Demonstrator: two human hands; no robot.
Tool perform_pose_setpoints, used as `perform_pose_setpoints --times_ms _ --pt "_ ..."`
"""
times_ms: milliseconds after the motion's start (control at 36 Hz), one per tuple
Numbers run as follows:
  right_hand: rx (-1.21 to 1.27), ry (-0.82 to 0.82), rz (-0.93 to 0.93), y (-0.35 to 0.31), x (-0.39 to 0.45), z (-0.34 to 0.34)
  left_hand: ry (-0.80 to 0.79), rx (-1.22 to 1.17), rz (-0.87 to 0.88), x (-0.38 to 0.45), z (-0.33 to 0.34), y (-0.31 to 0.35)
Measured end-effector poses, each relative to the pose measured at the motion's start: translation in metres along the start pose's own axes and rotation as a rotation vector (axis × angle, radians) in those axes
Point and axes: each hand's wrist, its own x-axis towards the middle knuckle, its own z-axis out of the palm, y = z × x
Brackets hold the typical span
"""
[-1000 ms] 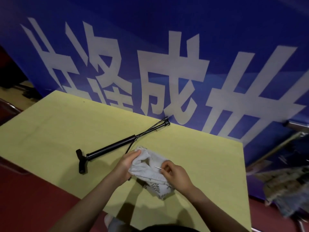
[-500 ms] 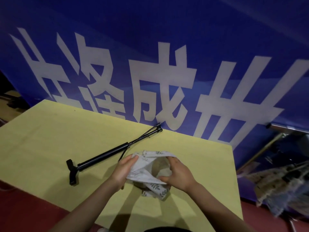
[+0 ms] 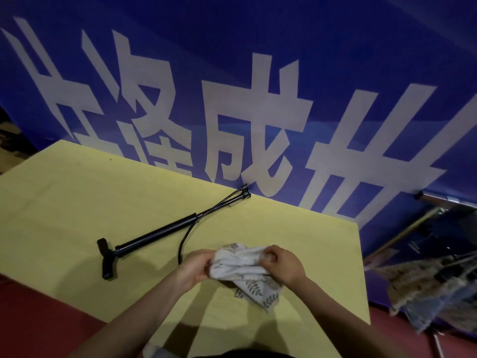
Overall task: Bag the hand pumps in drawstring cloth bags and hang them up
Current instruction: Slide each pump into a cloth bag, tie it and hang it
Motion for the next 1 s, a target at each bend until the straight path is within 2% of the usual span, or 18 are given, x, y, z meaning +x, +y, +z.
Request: perform_pose_setpoints --times_ms 83,194,306,417,556,667,750,861,917,1000 --pt "0.067 0.046 0.067 -0.005 0.014 0.012 0.123 0.026 0.005 0.01 -0.013 0.002" --pt "0.121 0.148 0.137 -0.026 0.037 0.024 0.311 0.209 0.093 0.033 -0.055 0.01" --pt "0.245 0.091 0.151 -0.059 0.07 0.037 0.559 0.539 0.144 0.054 -0.109 0.02" --pt "0.324 0.042 0.233 -0.084 0.115 0.039 0.618 0.792 0.161 0.067 -0.145 0.032" --pt "0.228 0.054 0.277 -0.104 0.172 0.036 0.519 0.799 0.143 0.096 -0.16 0.042" --pt "0.221 0.143 0.285 -0.118 0.21 0.038 0.437 0.964 0.203 0.126 -0.164 0.041" --pt "0.365 0.182 0.448 -0.121 0.234 0.04 0.286 1.15 0.177 0.14 -0.163 0.038" --pt "0.453 0.092 0.605 -0.118 0.256 0.049 0.103 1.315 0.133 0.151 -0.166 0.041" --pt "0.464 0.062 0.621 -0.118 0.263 0.057 0.031 1.308 0.133 0.154 -0.169 0.046" --pt "0.521 0.082 0.652 -0.115 0.272 0.066 0.032 1.198 0.187 0.154 -0.171 0.05"
